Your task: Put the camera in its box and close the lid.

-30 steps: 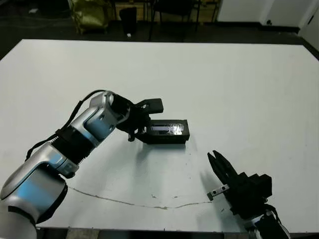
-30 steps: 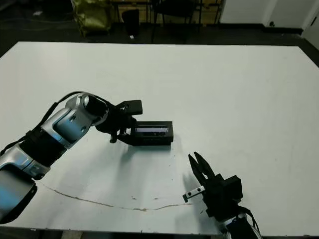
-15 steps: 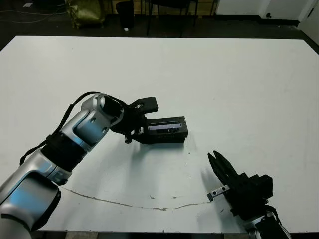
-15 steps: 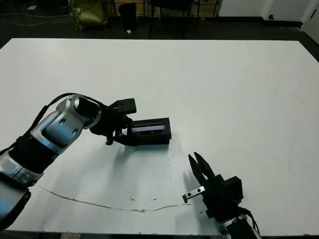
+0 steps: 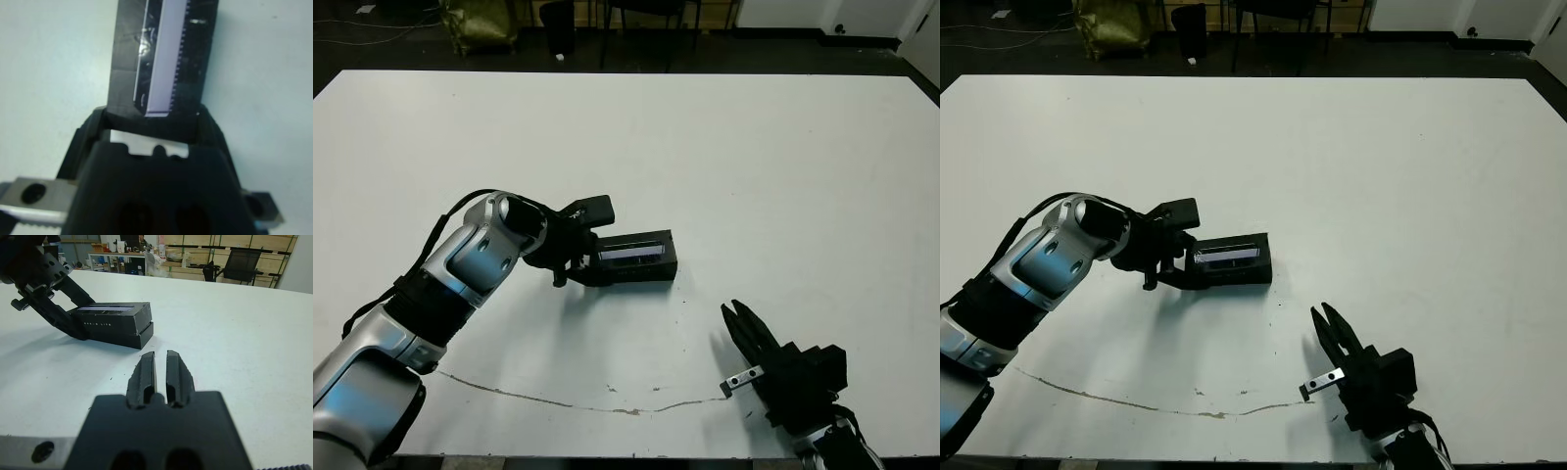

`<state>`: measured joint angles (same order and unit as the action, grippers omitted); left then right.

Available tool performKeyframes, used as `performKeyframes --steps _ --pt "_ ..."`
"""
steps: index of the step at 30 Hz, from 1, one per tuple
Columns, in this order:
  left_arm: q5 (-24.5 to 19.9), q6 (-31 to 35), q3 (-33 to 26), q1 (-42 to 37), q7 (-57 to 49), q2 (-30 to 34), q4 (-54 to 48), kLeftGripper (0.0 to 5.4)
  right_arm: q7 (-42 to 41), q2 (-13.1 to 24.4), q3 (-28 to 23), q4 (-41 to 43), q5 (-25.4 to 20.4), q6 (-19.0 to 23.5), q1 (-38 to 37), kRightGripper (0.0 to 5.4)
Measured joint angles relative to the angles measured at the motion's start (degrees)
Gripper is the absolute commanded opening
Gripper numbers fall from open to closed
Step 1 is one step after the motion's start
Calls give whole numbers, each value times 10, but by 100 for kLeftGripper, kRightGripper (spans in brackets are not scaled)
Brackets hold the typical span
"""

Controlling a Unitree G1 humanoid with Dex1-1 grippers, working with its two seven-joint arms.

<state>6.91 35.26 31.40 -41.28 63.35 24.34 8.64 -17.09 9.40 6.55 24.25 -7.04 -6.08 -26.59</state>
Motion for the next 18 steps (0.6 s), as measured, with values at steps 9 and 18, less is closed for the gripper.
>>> performKeyframes --steps 9,18 --pt "1 -10 5 3 -21 -11 12 222 -2 0 -1 -7 0 0 -1 0" --pt "0 -81 3 -3 -35 -36 70 222 -3 -1 -3 -8 0 -10 -2 0"
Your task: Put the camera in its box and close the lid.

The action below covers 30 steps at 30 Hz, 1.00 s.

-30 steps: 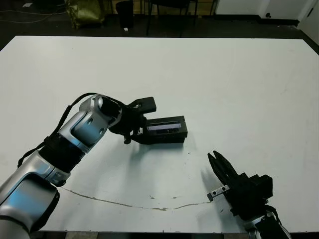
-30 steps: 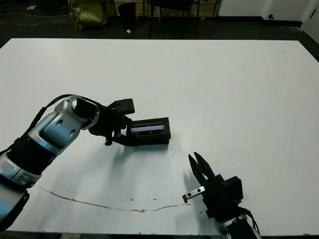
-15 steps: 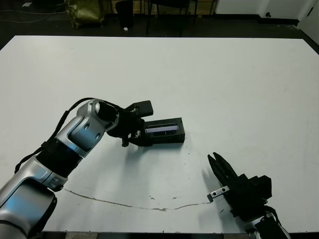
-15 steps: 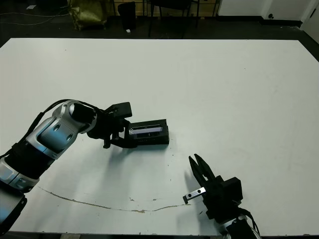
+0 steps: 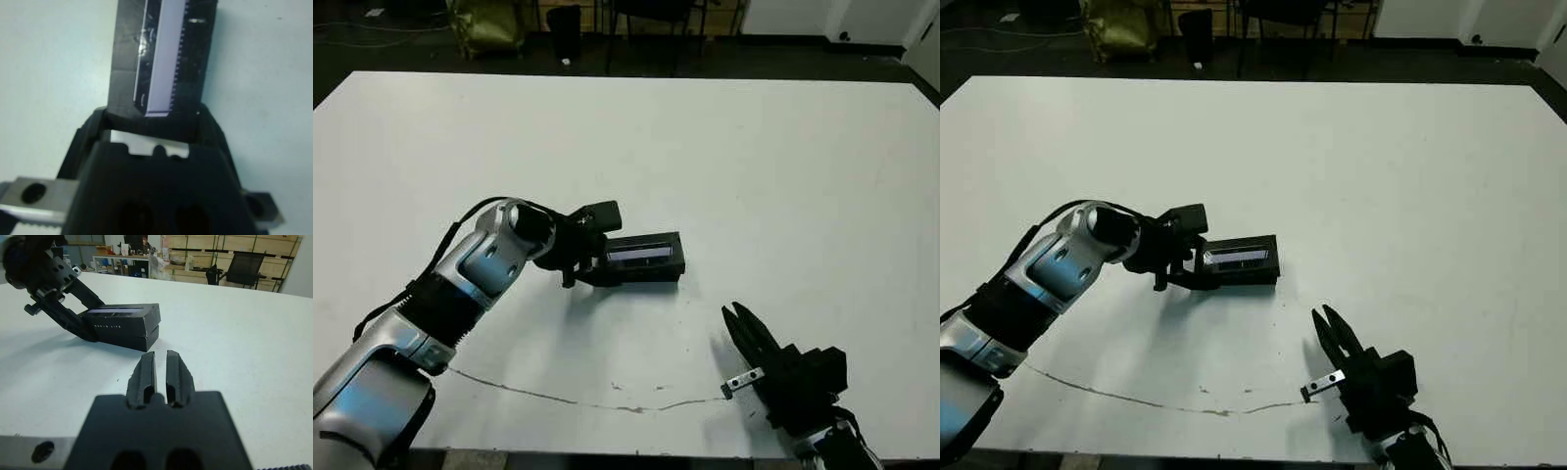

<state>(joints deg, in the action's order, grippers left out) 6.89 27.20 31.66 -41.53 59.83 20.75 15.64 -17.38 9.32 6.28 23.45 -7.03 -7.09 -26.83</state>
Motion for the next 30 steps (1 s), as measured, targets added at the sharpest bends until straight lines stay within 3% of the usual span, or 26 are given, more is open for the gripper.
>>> performKeyframes --steps 13,28,30 --pt "0 -25 -3 -15 2 -22 51 222 -7 -1 -1 0 -12 0 0 0" --pt "30 -52 37 -61 32 -32 91 221 -7 -2 2 -5 -10 -7 -1 0" --pt "36 -54 41 -63 34 -32 90 262 -6 -2 2 -5 -10 -8 -1 0"
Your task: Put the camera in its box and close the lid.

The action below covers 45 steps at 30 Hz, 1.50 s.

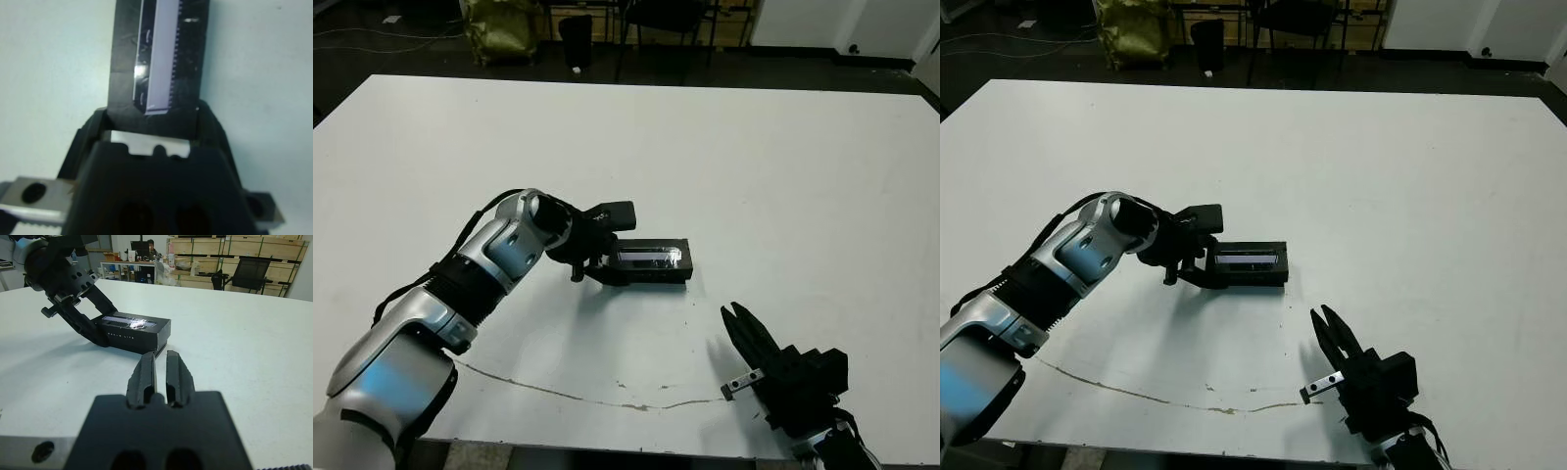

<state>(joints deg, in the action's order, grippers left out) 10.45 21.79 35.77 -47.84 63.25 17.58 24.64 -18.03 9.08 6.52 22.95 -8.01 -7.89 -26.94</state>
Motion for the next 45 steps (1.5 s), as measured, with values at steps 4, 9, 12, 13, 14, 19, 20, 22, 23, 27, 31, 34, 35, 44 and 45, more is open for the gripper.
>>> performKeyframes --steps 4,9,12,13,14,19,20,22,23,27,31,34,35,44,45 --pt "18 -28 18 -17 4 -13 4 359 0 1 1 0 0 -4 1 0" --pt "25 -43 25 -32 1 -42 11 474 4 2 1 4 0 3 0 0" --pt "26 -49 25 -36 1 -43 15 538 10 2 2 13 1 11 0 0" --pt "27 -55 27 -36 2 -42 15 538 10 2 3 13 2 11 -1 0" --pt "28 -62 29 -37 5 -42 15 538 10 2 3 13 2 11 -1 0" --pt "28 -82 33 -39 22 -41 16 538 12 2 4 19 10 18 -1 0" --pt "28 -84 33 -40 23 -41 16 538 13 2 5 21 10 18 -1 0" --pt "30 -88 35 -40 23 -41 17 538 15 2 5 25 11 18 -1 0" --pt "30 -92 35 -40 23 -41 17 538 15 2 5 25 11 18 -1 0" --pt "30 -97 35 -41 25 -41 21 538 15 2 6 25 11 18 -1 0" --pt "27 -112 30 -37 26 -41 23 538 15 2 6 31 11 29 -1 0" --pt "17 -111 12 -22 21 -42 23 538 15 2 6 30 11 28 -1 0" --pt "10 -106 3 -15 16 -43 23 538 14 2 6 27 10 26 -1 0" --pt "-35 -129 -45 30 -7 -60 39 538 9 2 6 13 9 14 -1 0" --pt "-39 -142 -49 34 -7 -61 42 538 9 2 5 9 9 10 -1 0"
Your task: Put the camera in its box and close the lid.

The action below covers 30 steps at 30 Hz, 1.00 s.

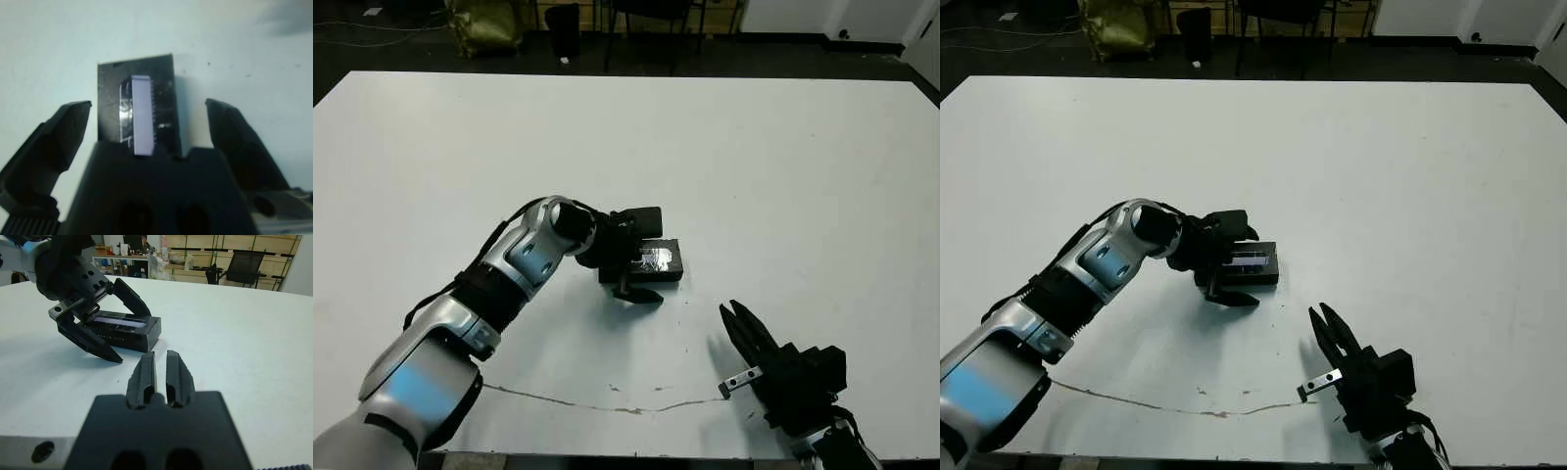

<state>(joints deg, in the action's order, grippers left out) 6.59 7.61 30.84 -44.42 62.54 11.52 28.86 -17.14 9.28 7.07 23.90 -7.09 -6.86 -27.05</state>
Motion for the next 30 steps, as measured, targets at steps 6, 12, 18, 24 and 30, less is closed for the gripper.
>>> performKeyframes --steps 6,12,18,24,30 --pt "-22 -50 -21 16 8 0 9 538 0 0 0 -4 -2 -3 0 0" --pt "-44 -41 -38 22 22 0 4 538 -5 0 0 -10 -8 -5 0 0" --pt "-65 -25 -60 38 16 -3 -6 538 -8 0 0 -11 -12 -5 0 0" --pt "-77 -8 -89 42 -4 -4 -9 538 -8 0 0 -8 -11 -4 -1 0" --pt "-110 -1 -131 42 -24 -11 1 538 -8 0 0 -8 -8 -1 -1 0"
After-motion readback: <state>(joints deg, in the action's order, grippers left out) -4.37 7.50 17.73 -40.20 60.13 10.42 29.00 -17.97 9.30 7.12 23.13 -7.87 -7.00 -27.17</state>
